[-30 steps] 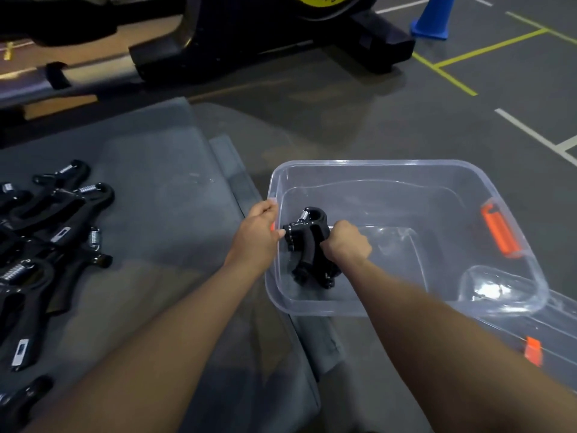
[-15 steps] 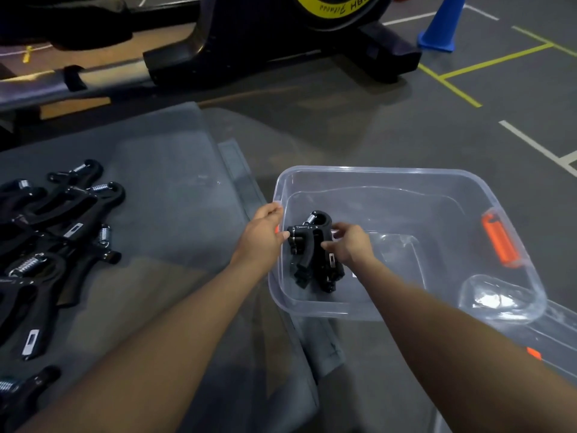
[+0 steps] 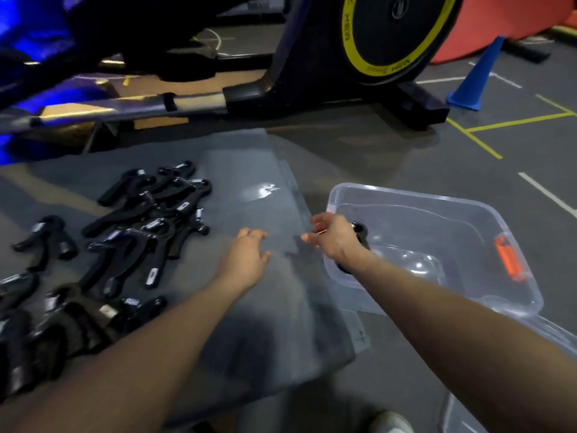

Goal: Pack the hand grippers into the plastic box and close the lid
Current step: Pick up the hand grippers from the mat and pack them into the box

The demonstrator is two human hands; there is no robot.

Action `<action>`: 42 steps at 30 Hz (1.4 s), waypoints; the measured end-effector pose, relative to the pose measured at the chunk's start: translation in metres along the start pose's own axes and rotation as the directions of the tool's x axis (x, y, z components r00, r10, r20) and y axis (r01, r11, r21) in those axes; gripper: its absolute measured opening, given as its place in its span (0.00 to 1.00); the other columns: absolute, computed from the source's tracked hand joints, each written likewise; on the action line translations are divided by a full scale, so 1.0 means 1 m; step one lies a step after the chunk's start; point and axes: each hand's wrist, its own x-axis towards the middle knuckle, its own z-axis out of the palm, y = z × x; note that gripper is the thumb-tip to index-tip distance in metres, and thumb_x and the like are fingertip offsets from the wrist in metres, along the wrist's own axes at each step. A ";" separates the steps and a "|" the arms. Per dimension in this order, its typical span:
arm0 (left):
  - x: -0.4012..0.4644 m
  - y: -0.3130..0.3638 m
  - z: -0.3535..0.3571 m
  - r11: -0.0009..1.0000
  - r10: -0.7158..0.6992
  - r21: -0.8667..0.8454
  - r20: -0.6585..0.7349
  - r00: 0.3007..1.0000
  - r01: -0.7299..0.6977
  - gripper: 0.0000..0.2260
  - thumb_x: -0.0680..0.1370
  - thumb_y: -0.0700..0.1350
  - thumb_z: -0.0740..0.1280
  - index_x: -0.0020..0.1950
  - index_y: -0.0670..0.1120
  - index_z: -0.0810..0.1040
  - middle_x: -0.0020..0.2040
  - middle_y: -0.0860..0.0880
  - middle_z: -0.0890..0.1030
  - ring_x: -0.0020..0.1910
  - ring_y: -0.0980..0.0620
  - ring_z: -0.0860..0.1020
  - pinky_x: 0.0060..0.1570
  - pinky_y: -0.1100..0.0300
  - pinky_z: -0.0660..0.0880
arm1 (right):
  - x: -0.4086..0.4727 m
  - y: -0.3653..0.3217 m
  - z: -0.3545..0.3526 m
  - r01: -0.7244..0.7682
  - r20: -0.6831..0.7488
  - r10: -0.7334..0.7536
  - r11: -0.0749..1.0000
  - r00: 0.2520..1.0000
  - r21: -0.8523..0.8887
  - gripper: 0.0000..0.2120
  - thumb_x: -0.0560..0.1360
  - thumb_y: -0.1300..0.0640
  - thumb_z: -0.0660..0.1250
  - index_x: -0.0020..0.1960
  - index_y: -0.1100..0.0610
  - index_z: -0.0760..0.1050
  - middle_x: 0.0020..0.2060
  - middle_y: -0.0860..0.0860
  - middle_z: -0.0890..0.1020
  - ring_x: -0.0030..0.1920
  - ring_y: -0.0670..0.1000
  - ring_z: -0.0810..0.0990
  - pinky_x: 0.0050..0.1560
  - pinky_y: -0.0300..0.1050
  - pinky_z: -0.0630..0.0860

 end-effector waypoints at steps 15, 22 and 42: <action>-0.136 -0.183 -0.072 0.946 -0.321 -0.087 -0.090 0.943 0.314 0.19 0.76 0.43 0.65 0.67 0.46 0.70 0.65 0.45 0.69 0.65 0.45 0.71 0.64 0.51 0.70 | -0.087 -0.065 0.209 0.099 0.317 0.008 0.942 0.948 -0.319 0.21 0.71 0.59 0.73 0.61 0.63 0.74 0.45 0.54 0.77 0.46 0.50 0.73 0.50 0.43 0.72; -0.148 -0.220 -0.067 0.921 -0.381 -0.118 -0.064 0.923 0.372 0.17 0.75 0.41 0.64 0.65 0.44 0.72 0.64 0.44 0.70 0.64 0.44 0.71 0.62 0.53 0.70 | -0.099 -0.054 0.259 0.205 0.412 0.033 0.828 0.910 -0.521 0.21 0.71 0.56 0.73 0.62 0.61 0.74 0.60 0.58 0.79 0.61 0.57 0.77 0.60 0.44 0.73; -0.117 -0.143 -0.066 0.940 -0.292 -0.201 -0.062 0.954 0.275 0.17 0.77 0.47 0.65 0.65 0.43 0.72 0.63 0.43 0.74 0.62 0.44 0.75 0.63 0.54 0.70 | -0.107 -0.070 0.152 0.228 0.281 -0.044 0.707 0.959 -0.669 0.08 0.72 0.60 0.67 0.51 0.57 0.77 0.50 0.57 0.80 0.50 0.56 0.80 0.48 0.46 0.75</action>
